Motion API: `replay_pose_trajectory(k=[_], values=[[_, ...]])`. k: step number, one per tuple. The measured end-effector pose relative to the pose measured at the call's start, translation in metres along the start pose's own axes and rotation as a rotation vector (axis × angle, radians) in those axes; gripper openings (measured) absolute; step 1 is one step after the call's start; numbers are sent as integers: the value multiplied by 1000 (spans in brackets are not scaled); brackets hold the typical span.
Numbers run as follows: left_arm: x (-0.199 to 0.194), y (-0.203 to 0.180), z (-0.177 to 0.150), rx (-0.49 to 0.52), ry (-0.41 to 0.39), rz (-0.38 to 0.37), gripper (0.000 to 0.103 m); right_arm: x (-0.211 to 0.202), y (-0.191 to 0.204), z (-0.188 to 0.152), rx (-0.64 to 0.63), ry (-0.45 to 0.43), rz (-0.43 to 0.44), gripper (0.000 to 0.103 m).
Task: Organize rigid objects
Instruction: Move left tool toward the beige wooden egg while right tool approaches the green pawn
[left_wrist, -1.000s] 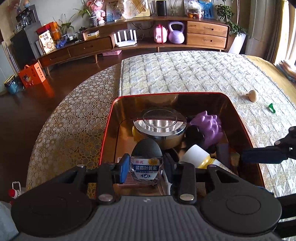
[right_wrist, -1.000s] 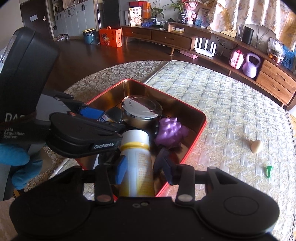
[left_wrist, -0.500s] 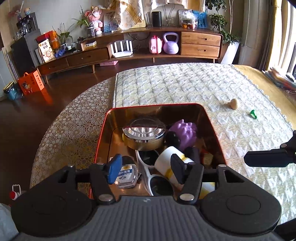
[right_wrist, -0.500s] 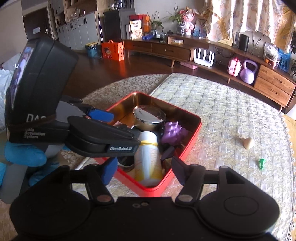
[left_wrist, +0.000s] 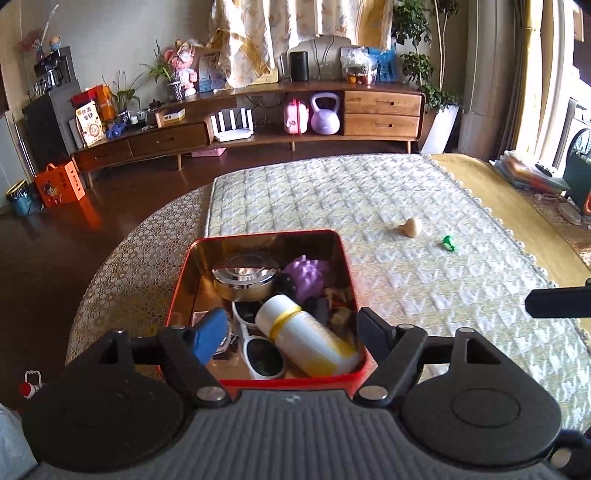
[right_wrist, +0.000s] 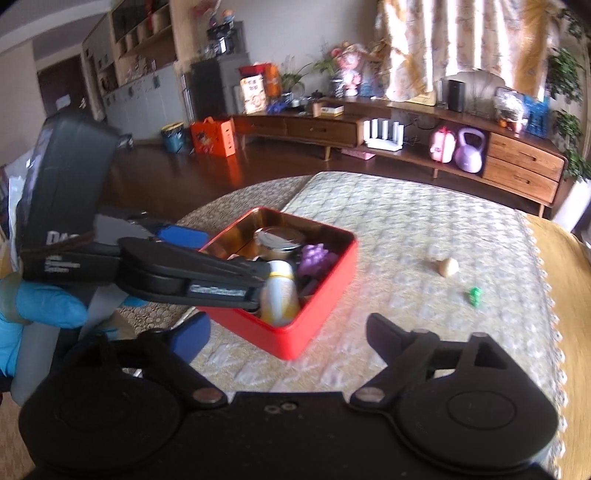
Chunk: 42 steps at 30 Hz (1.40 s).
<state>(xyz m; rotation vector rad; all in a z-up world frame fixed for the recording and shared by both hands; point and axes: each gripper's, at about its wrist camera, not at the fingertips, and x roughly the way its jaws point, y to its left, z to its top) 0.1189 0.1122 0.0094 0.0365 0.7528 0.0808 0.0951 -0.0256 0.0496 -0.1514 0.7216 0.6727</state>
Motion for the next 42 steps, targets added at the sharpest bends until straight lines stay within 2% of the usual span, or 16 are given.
replay_pose_trajectory(k=[2, 4, 9, 18, 26, 37, 39, 42], values=[[-7, -7, 0, 1, -9, -9, 79, -10, -9, -5, 15, -16, -15, 97], [-12, -15, 1, 2, -19, -20, 84, -20, -20, -10, 29, -27, -37, 99], [-16, -36, 5, 22, -30, -56, 84, -37, -51, -22, 64, -47, -83, 102], [11, -64, 28, 47, -8, -100, 84, -24, -98, -23, 95, -7, -143, 102], [51, -84, 58, 71, 1, -101, 84, 4, -130, -19, 46, 21, -182, 102], [133, -126, 90, 102, 69, -131, 84, 55, -191, -13, 72, 54, -162, 98], [151, -134, 96, 94, 94, -139, 84, 67, -203, -11, 87, 69, -154, 91], [179, -144, 104, 90, 136, -137, 84, 87, -216, -10, 96, 99, -142, 87]])
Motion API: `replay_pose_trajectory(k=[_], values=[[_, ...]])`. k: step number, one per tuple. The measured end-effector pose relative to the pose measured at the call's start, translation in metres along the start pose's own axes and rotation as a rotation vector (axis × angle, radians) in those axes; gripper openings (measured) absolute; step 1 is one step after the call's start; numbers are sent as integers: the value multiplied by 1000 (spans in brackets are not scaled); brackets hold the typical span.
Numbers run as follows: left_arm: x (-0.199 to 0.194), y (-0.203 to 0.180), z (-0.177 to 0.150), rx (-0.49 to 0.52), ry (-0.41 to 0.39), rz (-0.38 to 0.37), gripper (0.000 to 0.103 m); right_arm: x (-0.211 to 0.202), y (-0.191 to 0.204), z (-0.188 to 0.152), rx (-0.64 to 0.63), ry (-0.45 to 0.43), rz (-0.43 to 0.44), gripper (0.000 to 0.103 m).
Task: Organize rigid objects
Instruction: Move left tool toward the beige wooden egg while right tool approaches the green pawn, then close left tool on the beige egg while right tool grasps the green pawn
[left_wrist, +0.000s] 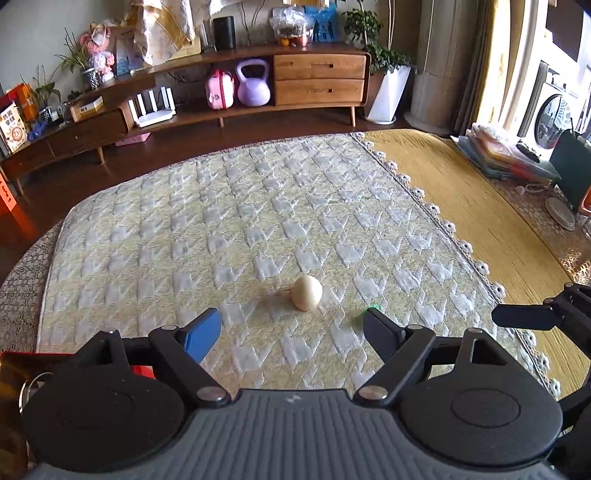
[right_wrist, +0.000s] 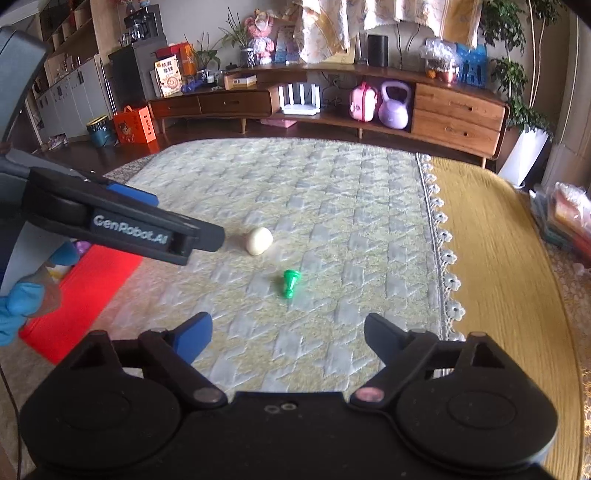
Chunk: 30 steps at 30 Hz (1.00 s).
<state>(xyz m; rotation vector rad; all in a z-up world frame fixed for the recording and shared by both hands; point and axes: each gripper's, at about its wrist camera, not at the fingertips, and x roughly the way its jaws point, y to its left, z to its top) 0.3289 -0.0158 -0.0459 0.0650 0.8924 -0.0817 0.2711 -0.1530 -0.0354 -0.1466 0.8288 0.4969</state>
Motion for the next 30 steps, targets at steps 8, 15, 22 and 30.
replay_pose_trajectory(k=[8, 15, 22, 30], values=[[56, -2, 16, -10, 42, 35, 84, 43, -4, 6, -20, 28, 15, 80], [83, -2, 13, -28, 50, 39, 84, 69, 1, 13, -49, 44, 14, 66], [90, -7, 10, 3, 35, 37, 74, 78, 6, 16, -65, 29, 0, 47], [83, -14, 4, 11, 21, 1, 39, 77, 10, 17, -58, 18, -30, 14]])
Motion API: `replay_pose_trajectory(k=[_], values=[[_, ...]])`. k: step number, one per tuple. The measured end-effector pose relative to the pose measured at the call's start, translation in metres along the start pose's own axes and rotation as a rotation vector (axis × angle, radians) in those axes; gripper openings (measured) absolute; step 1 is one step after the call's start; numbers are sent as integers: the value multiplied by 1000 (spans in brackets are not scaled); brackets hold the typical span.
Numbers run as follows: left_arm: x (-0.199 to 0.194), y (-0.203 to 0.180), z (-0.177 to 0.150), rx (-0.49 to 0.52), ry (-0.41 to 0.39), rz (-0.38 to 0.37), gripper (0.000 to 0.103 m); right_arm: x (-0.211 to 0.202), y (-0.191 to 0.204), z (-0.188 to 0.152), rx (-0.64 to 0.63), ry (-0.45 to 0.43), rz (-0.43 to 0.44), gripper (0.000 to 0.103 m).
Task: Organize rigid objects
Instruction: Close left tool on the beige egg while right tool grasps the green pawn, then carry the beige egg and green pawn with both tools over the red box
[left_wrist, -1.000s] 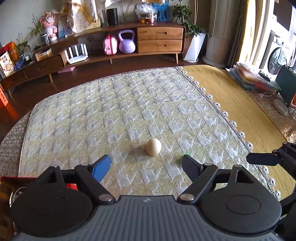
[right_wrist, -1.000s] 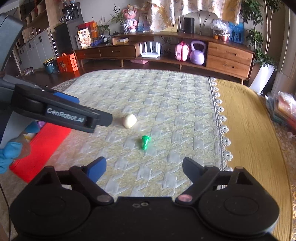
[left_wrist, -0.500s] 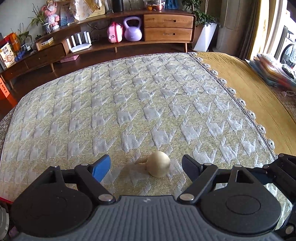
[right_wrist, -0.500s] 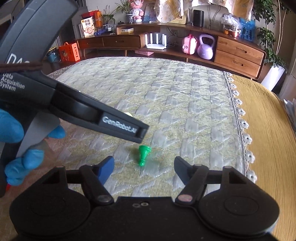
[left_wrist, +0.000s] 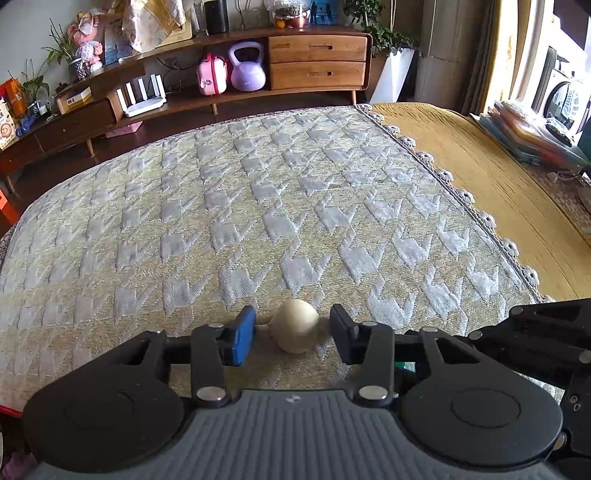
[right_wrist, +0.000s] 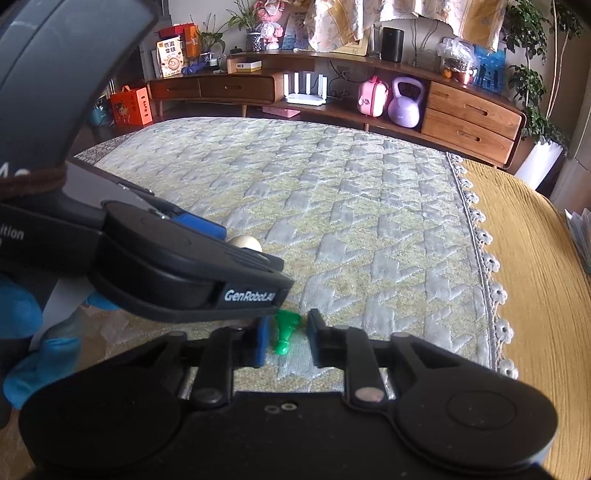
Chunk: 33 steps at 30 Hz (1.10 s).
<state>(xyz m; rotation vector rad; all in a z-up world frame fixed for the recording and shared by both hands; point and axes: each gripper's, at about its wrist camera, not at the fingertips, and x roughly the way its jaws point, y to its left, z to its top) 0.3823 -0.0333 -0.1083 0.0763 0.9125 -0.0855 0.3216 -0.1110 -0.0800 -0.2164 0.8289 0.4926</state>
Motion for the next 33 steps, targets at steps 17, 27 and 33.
replay_pose_trajectory(k=[17, 27, 33], values=[[-70, 16, -17, -26, -22, -26, 36, -57, 3, -9, 107, -31, 32, 14], [-149, 33, -37, -55, -55, -51, 36, -121, 35, -15, 88, -83, 67, 14], [-197, 51, -58, -58, -69, -40, 36, -153, 65, -13, 63, -124, 76, 14]])
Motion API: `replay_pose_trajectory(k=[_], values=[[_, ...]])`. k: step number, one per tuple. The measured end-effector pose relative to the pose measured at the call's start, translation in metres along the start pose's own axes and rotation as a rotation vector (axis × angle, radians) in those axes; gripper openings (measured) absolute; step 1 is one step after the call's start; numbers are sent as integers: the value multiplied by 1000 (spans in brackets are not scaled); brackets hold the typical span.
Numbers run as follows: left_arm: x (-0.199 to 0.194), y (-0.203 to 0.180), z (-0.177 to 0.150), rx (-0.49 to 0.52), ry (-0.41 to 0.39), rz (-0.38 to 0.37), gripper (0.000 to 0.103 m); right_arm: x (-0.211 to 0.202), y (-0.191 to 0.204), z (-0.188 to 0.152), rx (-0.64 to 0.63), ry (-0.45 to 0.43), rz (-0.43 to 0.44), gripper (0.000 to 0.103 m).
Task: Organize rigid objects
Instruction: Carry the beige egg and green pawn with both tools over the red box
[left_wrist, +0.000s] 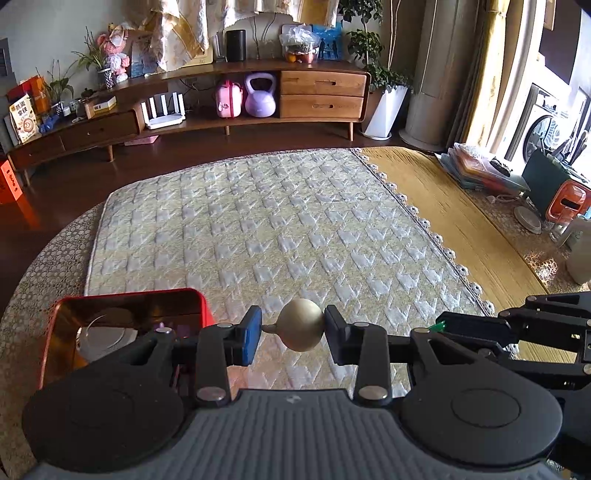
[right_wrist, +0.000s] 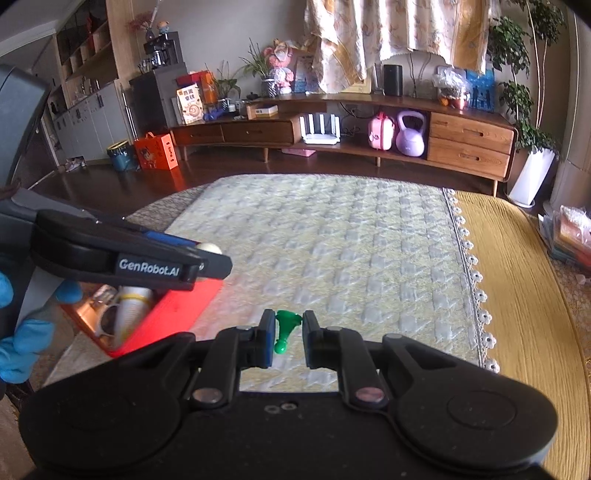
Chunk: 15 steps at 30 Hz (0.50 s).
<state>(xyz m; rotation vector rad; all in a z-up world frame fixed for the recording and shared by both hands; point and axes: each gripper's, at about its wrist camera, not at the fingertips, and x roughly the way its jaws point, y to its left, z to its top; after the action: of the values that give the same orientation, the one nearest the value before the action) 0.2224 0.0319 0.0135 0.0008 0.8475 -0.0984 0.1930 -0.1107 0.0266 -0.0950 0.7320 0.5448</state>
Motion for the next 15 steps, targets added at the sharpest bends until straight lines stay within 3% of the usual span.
replay_pose_trajectory(k=[8, 15], values=[[-50, 40, -23, -28, -33, 38, 36, -16, 44, 5, -43, -32, 30, 14], [-71, 81, -43, -61, -39, 82, 36, -4, 89, 7, -90, -25, 66, 14]])
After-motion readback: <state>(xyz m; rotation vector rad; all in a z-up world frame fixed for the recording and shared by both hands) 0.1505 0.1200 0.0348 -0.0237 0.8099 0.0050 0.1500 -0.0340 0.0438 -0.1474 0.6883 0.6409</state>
